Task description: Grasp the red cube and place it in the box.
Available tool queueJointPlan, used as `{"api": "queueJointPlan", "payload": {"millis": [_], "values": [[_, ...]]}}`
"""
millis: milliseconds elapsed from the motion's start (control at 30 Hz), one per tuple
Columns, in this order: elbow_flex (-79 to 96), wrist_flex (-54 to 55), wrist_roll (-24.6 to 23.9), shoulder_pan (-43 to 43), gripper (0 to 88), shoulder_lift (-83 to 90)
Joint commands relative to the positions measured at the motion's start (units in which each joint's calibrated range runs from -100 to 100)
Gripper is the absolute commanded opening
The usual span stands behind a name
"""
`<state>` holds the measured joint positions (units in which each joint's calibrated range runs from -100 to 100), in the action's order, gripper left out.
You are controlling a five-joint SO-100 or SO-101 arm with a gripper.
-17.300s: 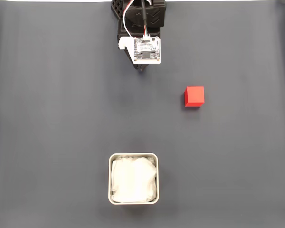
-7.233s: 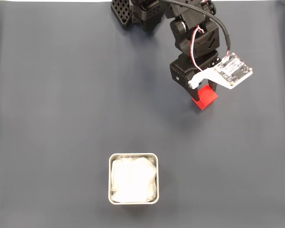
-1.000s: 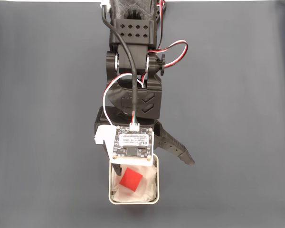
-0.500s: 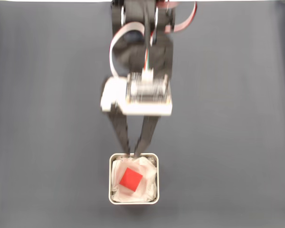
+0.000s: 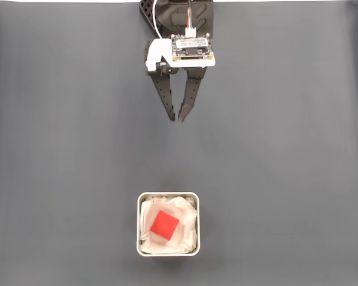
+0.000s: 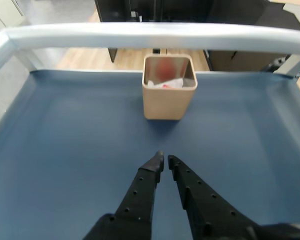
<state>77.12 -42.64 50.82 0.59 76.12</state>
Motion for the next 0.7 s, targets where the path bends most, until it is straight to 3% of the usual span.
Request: {"api": "queueJointPlan", "payload": {"millis": [0,367,667], "values": [[14.94,-0.72,0.10,0.05,0.0,14.00],[22.60,-29.98,-1.76,0.40,0.0,23.71],[22.69,-33.10,-2.39,0.05,0.0,23.71]]}}
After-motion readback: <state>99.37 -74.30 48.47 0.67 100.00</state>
